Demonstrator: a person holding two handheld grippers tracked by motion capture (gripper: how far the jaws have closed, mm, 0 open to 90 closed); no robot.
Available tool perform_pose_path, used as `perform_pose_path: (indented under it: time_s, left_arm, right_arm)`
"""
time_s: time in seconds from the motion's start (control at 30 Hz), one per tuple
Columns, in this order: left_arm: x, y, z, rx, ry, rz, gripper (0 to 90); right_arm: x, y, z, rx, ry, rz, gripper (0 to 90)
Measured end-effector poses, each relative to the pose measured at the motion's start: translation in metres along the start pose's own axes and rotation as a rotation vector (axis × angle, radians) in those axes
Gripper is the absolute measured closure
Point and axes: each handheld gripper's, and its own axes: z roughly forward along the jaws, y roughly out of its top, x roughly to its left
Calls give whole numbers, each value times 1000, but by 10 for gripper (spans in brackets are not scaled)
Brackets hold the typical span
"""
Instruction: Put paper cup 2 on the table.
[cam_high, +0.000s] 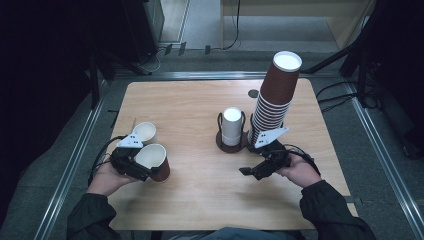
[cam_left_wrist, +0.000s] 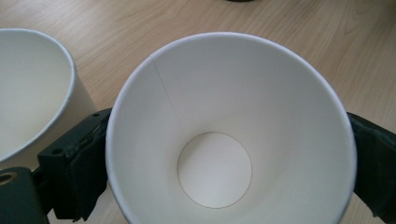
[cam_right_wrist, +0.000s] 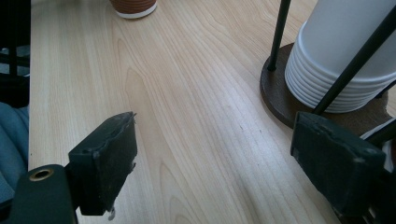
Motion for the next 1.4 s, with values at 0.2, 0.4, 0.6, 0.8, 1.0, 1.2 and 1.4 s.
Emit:
perform_pose_path:
  time_s: [0.2, 0.4, 0.6, 0.8, 1.0, 1.2, 1.4]
  left_arm:
    - [0, 1, -4, 2, -6, -16, 12]
    - [-1, 4, -8, -9, -24, -19, 0]
    - [-2, 8, -13, -26, -31, -19, 0]
    - [0, 11, -20, -36, -45, -59, 0]
    - [-3, 22, -31, -57, -34, -71, 0]
    - [-10, 37, -31, -48, -14, -68, 4]
    - [-15, 48, -26, -53, -33, -67, 4]
  right_arm:
    - [1, 0, -1, 1, 2, 1, 151]
    - [1, 0, -1, 2, 3, -1, 152]
    - [1, 0, -1, 0, 1, -1, 151]
    - [1, 0, -2, -2, 2, 0, 152]
    - [1, 0, -3, 1, 1, 2, 152]
    - [2, -1, -3, 2, 0, -4, 152]
    - [4, -2, -4, 5, 2, -6, 152]
